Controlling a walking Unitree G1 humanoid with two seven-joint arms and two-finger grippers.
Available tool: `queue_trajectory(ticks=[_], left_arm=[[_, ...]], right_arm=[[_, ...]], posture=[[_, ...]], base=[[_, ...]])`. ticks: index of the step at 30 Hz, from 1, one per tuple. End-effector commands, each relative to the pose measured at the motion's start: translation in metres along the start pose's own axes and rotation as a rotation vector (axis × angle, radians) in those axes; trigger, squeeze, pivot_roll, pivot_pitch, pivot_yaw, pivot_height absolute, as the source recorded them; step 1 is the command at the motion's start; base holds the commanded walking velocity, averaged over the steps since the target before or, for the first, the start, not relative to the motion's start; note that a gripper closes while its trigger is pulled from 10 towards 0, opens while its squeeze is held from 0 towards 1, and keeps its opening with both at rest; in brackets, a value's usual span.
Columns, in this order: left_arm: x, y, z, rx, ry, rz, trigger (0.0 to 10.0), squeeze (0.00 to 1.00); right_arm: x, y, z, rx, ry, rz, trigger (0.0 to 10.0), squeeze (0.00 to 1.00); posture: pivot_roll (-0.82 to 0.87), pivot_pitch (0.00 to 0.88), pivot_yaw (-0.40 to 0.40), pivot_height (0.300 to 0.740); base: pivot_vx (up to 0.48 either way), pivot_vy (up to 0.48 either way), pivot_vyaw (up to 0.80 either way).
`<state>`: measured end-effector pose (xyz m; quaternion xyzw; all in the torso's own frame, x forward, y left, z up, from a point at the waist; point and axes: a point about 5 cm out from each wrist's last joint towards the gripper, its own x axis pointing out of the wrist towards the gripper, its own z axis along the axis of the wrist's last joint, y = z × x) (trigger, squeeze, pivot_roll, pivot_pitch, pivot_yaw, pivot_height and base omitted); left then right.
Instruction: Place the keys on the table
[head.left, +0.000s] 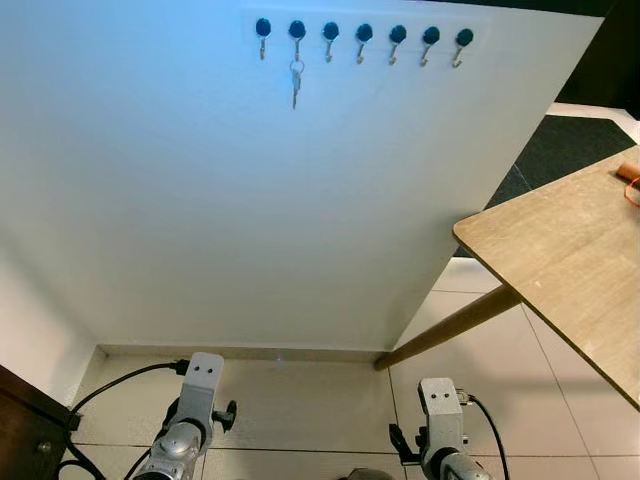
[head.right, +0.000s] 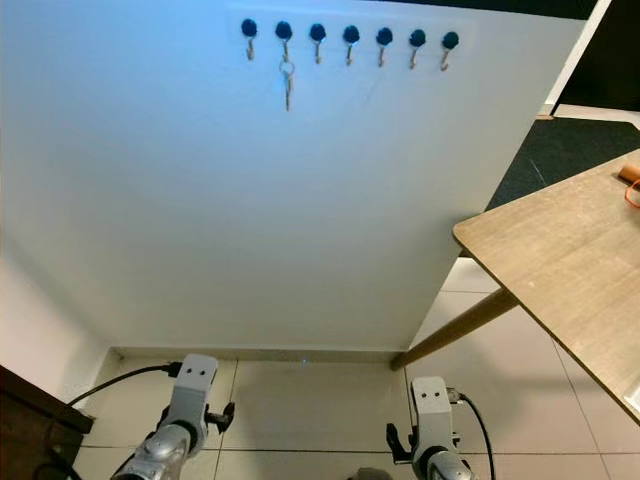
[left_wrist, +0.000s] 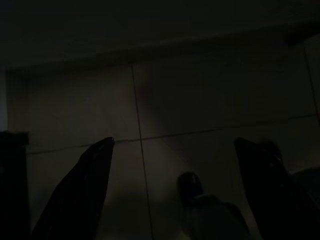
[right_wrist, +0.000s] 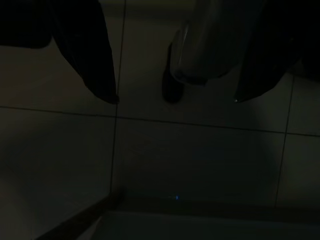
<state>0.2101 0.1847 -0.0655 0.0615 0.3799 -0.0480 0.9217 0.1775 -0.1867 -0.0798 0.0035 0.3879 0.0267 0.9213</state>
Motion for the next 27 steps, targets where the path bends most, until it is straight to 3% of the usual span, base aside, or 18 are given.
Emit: queue_trajectory(ticks=[1,11,27], left_arm=[[-0.0003,-0.0030,-0.0018,-0.015,0.000,-0.010,10.0,0.00],[0.0000,-0.0038,-0.0006,-0.019,-0.005,-0.020,10.0,0.00],[-0.0007,-0.0039,-0.0016,-0.029,-0.012,-0.025,10.0,0.00]], right_arm=[[-0.0022,-0.0013,-0.0054,0.024,0.008,-0.016,10.0,0.00],[-0.0018,-0.0002,-0.0044,0.032,0.000,-0.020,10.0,0.00],[-0.0009,-0.0013,-0.0013,0.024,-0.007,-0.017,10.0,0.00]], posture=[[0.03,0.058,-0.027,0.740],[0.02,0.058,-0.021,0.740],[0.03,0.057,-0.027,0.740]], base=[[0.000,0.000,0.00],[0.000,0.000,0.00],[0.295,0.000,0.00]])
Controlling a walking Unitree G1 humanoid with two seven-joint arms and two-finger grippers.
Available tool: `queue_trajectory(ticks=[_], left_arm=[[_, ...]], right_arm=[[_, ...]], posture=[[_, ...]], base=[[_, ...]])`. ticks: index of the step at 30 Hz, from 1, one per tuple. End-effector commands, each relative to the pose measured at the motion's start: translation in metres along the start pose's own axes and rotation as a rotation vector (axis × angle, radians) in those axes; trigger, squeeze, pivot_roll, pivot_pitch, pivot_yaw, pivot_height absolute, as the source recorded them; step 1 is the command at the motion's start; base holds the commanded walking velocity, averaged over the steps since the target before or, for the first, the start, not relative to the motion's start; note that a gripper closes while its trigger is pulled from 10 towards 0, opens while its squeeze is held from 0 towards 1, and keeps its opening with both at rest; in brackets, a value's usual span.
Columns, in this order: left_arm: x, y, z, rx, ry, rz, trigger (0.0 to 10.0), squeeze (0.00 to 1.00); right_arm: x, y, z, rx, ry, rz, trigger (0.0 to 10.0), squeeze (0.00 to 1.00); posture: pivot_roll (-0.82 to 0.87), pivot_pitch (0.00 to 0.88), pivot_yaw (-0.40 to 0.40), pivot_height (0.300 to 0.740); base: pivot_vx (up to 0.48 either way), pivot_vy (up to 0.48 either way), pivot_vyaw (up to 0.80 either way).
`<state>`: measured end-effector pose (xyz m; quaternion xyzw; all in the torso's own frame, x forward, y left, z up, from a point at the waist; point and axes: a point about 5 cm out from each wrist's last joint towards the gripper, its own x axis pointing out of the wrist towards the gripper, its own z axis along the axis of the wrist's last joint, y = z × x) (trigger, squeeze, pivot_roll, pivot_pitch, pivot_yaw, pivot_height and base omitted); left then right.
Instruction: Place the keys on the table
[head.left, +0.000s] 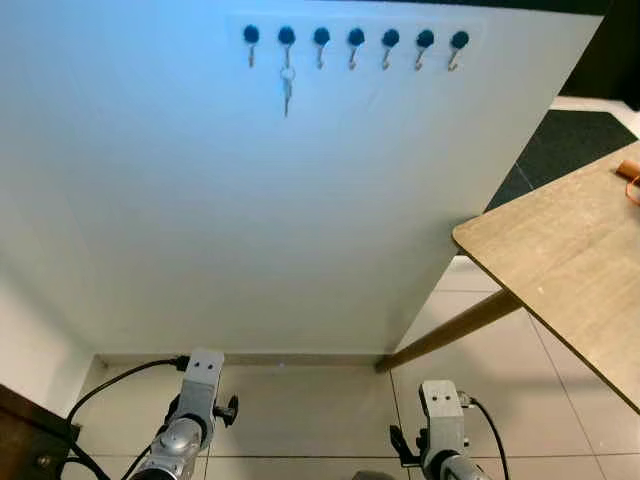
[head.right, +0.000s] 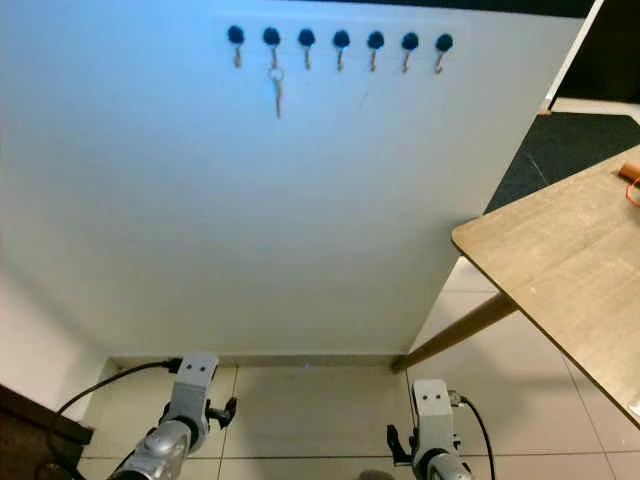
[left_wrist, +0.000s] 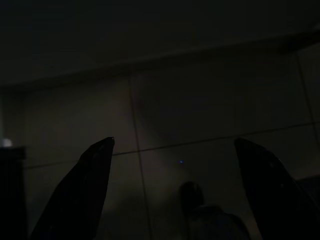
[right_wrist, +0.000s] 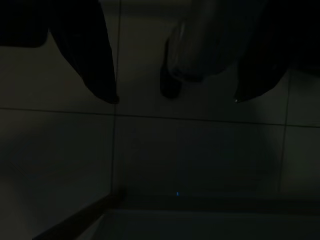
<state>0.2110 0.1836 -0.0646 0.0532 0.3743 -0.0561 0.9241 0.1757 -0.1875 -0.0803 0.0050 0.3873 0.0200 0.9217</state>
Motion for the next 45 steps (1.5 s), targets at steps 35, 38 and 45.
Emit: queue_trajectory(ticks=[35,38,45], left_arm=[[-0.001,0.000,0.001,0.002,-0.042,0.004,10.0,0.00],[-0.001,0.000,0.002,0.019,-0.046,-0.002,10.0,0.00],[0.000,0.001,0.016,-0.011,-0.131,0.012,10.0,0.00]], right_arm=[[0.004,0.005,0.019,-0.003,-0.103,0.031,10.0,0.00],[0.009,0.018,0.060,-0.066,-0.297,0.101,10.0,0.00],[0.002,0.038,0.129,-0.184,-0.635,0.179,10.0,0.00]], posture=[[0.03,0.058,-0.024,0.740],[0.02,0.052,-0.016,0.740],[0.01,0.049,-0.017,0.740]], base=[[0.109,0.000,0.00],[0.000,-0.160,0.00],[0.000,-0.206,0.00]])
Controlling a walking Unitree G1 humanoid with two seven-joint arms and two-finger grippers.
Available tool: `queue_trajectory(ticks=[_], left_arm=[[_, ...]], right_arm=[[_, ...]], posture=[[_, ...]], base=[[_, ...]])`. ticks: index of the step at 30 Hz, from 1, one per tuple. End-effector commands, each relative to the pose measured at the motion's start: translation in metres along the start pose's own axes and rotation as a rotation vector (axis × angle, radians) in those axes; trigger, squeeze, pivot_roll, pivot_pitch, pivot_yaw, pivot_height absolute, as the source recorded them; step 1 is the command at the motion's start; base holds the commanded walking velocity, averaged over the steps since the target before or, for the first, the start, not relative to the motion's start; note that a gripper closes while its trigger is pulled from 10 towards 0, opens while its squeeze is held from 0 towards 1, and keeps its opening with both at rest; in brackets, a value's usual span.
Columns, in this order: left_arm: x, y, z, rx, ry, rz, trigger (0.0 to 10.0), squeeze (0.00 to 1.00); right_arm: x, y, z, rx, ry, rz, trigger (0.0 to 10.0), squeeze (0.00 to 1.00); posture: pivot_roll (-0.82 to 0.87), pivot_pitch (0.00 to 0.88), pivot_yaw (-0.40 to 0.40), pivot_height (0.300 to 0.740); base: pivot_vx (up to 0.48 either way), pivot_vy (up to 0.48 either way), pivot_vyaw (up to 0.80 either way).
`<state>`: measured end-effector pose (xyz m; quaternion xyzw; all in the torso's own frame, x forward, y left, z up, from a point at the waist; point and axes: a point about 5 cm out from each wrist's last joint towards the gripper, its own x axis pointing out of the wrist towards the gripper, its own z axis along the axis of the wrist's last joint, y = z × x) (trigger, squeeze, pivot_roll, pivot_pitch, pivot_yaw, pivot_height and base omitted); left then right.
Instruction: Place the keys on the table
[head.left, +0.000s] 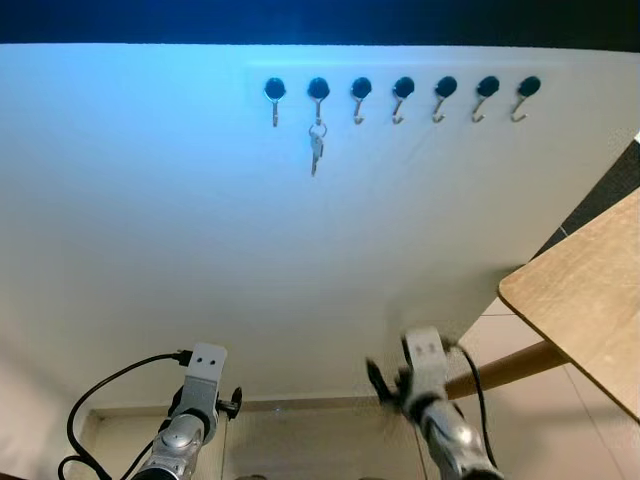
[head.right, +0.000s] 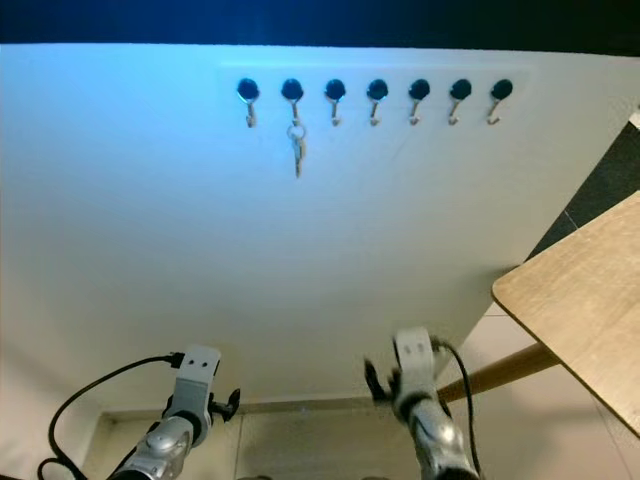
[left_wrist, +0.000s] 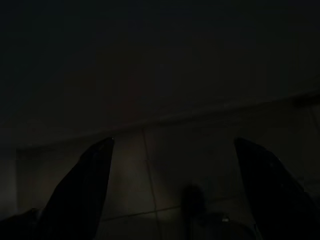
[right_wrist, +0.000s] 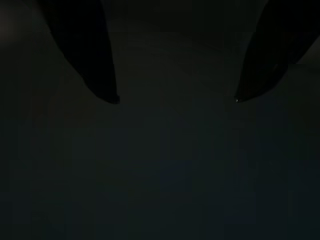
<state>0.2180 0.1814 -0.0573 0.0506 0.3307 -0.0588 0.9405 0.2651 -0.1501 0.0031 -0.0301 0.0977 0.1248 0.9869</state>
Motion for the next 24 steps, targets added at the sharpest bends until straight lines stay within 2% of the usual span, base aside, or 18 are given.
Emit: queue_trajectory(ticks=[1,2,4,5,7,8,11,12,13,14,15,17,18,20,21,24], left_arm=[[0.001,0.004,0.011,-0.011,-0.067,0.028,10.0,0.00],[0.001,0.004,0.011,-0.011,-0.067,0.028,10.0,0.00],[0.002,0.012,0.026,-0.026,-0.157,0.082,10.0,0.00],[0.002,0.012,0.026,-0.026,-0.157,0.082,10.0,0.00],[0.002,0.021,0.042,-0.047,-0.241,0.147,10.0,0.00],[0.002,0.021,0.042,-0.047,-0.241,0.147,10.0,0.00],[0.001,0.032,0.068,-0.073,-0.365,0.226,10.0,0.00],[0.001,0.032,0.068,-0.073,-0.365,0.226,10.0,0.00],[0.000,0.034,0.077,-0.077,-0.409,0.236,10.0,0.00],[-0.001,0.035,0.087,-0.088,-0.462,0.230,10.0,0.00],[-0.001,0.035,0.087,-0.088,-0.462,0.230,10.0,0.00],[-0.004,0.034,0.102,-0.090,-0.538,0.183,10.0,0.00],[-0.004,0.034,0.102,-0.090,-0.538,0.183,10.0,0.00],[-0.008,0.025,0.117,-0.043,-0.632,0.086,10.0,0.00],[-0.008,0.025,0.117,-0.043,-0.632,0.086,10.0,0.00],[-0.020,0.012,0.136,0.019,-0.771,-0.010,10.0,0.00]], right_arm=[[0.006,0.002,0.019,-0.041,-0.100,0.026,10.0,0.00],[0.006,0.002,0.019,-0.041,-0.100,0.026,10.0,0.00],[0.014,0.004,0.045,-0.053,-0.216,0.050,10.0,0.00],[0.014,0.004,0.045,-0.053,-0.216,0.050,10.0,0.00],[0.020,0.009,0.070,-0.072,-0.318,0.081,10.0,0.00],[0.020,0.009,0.070,-0.072,-0.318,0.081,10.0,0.00],[0.026,0.019,0.111,-0.105,-0.470,0.157,10.0,0.00],[0.026,0.019,0.111,-0.105,-0.470,0.157,10.0,0.00],[0.026,0.022,0.124,-0.114,-0.519,0.176,10.0,0.00],[0.027,0.025,0.139,-0.126,-0.574,0.191,10.0,0.00],[0.027,0.025,0.139,-0.126,-0.574,0.191,10.0,0.00],[0.027,0.028,0.159,-0.144,-0.645,0.208,10.0,0.00],[0.027,0.028,0.159,-0.144,-0.645,0.208,10.0,0.00],[0.025,0.031,0.175,-0.163,-0.696,0.226,10.0,0.00],[0.025,0.031,0.175,-0.163,-0.696,0.226,10.0,0.00],[0.022,0.034,0.199,-0.184,-0.771,0.235,10.0,0.00]], posture=[[0.01,0.049,-0.017,0.740],[0.01,0.049,-0.017,0.740],[0.02,0.052,-0.020,0.740],[0.02,0.052,-0.020,0.740],[0.02,0.058,-0.025,0.740],[0.02,0.058,-0.025,0.740],[0.02,0.063,-0.027,0.740],[0.02,0.063,-0.027,0.740],[0.02,0.063,-0.027,0.740],[0.02,0.064,-0.028,0.740],[0.02,0.064,-0.028,0.740],[0.02,0.065,-0.030,0.740],[0.02,0.065,-0.030,0.740],[0.02,0.067,-0.034,0.740],[0.02,0.067,-0.034,0.740],[0.02,0.069,-0.034,0.740]], base=[[0.000,0.000,0.00],[0.000,0.000,0.00],[0.000,0.000,0.00],[0.000,0.000,0.00],[0.000,0.000,0.00],[0.000,0.000,0.00],[0.000,0.000,0.00],[0.000,0.000,0.00],[0.000,0.000,0.00],[0.000,0.000,0.00],[0.000,0.000,0.00],[0.000,0.000,0.00],[0.000,0.000,0.00],[0.000,0.000,0.00],[0.000,0.000,0.00],[0.000,0.000,0.00]])
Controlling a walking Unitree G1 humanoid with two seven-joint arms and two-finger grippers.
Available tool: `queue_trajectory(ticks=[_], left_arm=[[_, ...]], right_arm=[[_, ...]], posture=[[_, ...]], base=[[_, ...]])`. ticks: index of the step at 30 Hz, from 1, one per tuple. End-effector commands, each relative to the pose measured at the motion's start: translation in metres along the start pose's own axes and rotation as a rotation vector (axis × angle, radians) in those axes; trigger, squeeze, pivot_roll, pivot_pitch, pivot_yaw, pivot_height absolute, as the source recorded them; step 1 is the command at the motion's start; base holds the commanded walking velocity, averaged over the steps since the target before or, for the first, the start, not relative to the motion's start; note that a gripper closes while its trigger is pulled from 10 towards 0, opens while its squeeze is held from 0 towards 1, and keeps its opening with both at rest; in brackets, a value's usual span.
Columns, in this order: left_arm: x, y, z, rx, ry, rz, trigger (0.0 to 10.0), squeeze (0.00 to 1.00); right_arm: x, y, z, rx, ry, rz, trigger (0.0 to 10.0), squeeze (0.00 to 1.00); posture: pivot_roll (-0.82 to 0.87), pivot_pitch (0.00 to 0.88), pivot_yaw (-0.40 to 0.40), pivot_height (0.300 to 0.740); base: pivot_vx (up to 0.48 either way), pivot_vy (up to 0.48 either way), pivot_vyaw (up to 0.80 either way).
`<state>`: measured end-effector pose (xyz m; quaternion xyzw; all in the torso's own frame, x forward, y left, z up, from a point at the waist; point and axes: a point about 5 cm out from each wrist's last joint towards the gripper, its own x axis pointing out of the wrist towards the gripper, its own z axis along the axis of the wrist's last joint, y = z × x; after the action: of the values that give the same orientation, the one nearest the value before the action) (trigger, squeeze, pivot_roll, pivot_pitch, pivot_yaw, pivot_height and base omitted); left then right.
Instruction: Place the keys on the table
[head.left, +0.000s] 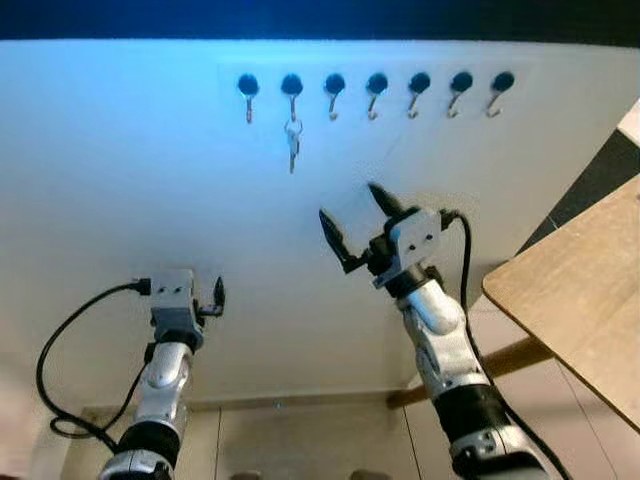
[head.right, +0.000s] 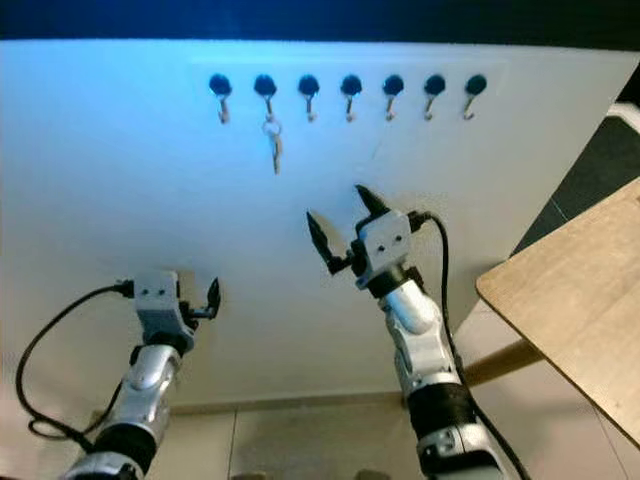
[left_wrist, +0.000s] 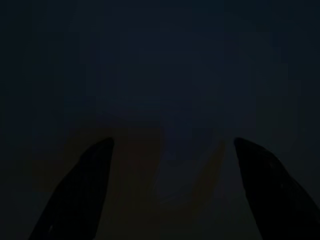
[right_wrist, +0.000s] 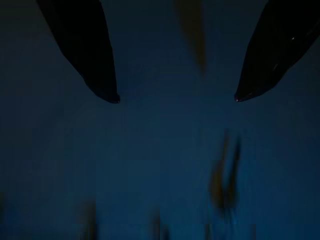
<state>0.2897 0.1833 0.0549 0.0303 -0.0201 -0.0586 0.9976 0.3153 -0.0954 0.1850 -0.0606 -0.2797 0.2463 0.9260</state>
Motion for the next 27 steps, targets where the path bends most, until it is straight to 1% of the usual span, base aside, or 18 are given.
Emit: queue_trajectory(ticks=[1,2,3,5,6,9,12,15,16,18,19,21,22,23,24,25,27], left_arm=[[-0.001,-0.010,0.016,0.015,-0.106,-0.062,10.0,0.00],[-0.001,-0.011,0.021,0.021,-0.136,-0.071,10.0,0.00],[-0.001,-0.011,0.021,0.021,-0.136,-0.071,10.0,0.00],[-0.003,-0.017,0.034,0.037,-0.201,-0.101,10.0,0.00],[-0.003,-0.017,0.034,0.037,-0.201,-0.101,10.0,0.00],[-0.005,-0.020,0.042,0.072,-0.236,-0.138,10.0,0.00],[-0.006,-0.020,0.043,0.074,-0.239,-0.142,10.0,0.00],[-0.010,-0.018,0.052,0.083,-0.284,-0.135,10.0,0.00],[-0.010,-0.018,0.052,0.083,-0.284,-0.135,10.0,0.00],[-0.015,-0.019,0.059,0.084,-0.318,-0.141,10.0,0.00],[-0.015,-0.019,0.059,0.084,-0.318,-0.141,10.0,0.00],[-0.021,-0.021,0.068,0.083,-0.351,-0.162,10.0,0.00],[-0.021,-0.021,0.068,0.083,-0.351,-0.162,10.0,0.00],[-0.024,-0.023,0.072,0.084,-0.368,-0.171,10.0,0.00],[-0.026,-0.024,0.078,0.086,-0.390,-0.179,10.0,0.00],[-0.026,-0.024,0.078,0.086,-0.390,-0.179,10.0,0.00],[-0.031,-0.026,0.089,0.090,-0.435,-0.177,10.0,0.00]], right_arm=[[0.007,-0.001,0.012,0.000,-0.039,0.009,10.0,0.00],[0.009,-0.001,0.016,0.001,-0.051,0.016,10.0,0.00],[0.009,-0.001,0.016,0.001,-0.051,0.016,10.0,0.00],[0.012,0.003,0.023,0.011,-0.065,0.039,10.0,0.00],[0.012,0.003,0.023,0.011,-0.065,0.039,10.0,0.00],[0.009,0.008,0.021,0.025,-0.052,0.045,10.0,0.00],[0.008,0.009,0.020,0.029,-0.045,0.044,10.0,0.00],[0.002,0.014,0.019,0.049,-0.041,0.028,10.0,0.00],[0.002,0.014,0.019,0.049,-0.041,0.028,10.0,0.00],[0.000,0.015,0.020,0.055,-0.044,0.018,10.0,0.00],[0.000,0.015,0.020,0.055,-0.044,0.018,10.0,0.00],[-0.001,0.016,0.021,0.054,-0.050,0.012,10.0,0.00],[-0.001,0.016,0.021,0.054,-0.050,0.012,10.0,0.00],[-0.001,0.016,0.023,0.053,-0.055,0.010,10.0,0.00],[-0.001,0.017,0.024,0.051,-0.062,0.010,10.0,0.00],[-0.001,0.017,0.024,0.051,-0.062,0.010,10.0,0.00],[0.003,0.017,0.028,0.042,-0.084,0.009,10.0,0.00]], posture=[[0.02,0.069,-0.035,0.740],[0.02,0.069,-0.036,0.740],[0.02,0.069,-0.036,0.740],[0.03,0.070,-0.040,0.740],[0.03,0.070,-0.040,0.740],[0.03,0.071,-0.044,0.740],[0.03,0.071,-0.043,0.740],[0.02,0.076,-0.037,0.740],[0.02,0.076,-0.037,0.740],[0.02,0.078,-0.034,0.740],[0.02,0.078,-0.034,0.740],[0.02,0.078,-0.032,0.740],[0.02,0.078,-0.032,0.740],[0.02,0.078,-0.031,0.740],[0.02,0.077,-0.031,0.740],[0.02,0.077,-0.031,0.740],[0.02,0.078,-0.029,0.740]], base=[[0.000,0.000,0.00],[0.000,0.000,0.00],[0.000,0.000,0.00],[0.000,0.000,0.00],[0.000,0.000,0.00],[0.000,0.000,0.00],[0.000,0.000,0.00],[0.000,0.000,0.00],[0.000,0.000,0.00],[0.000,0.000,0.00],[0.000,0.000,0.00],[0.000,0.000,0.00],[0.000,0.000,0.00],[0.000,0.000,0.00],[0.000,0.000,0.00],[0.000,0.000,0.00],[0.000,0.000,0.00]])
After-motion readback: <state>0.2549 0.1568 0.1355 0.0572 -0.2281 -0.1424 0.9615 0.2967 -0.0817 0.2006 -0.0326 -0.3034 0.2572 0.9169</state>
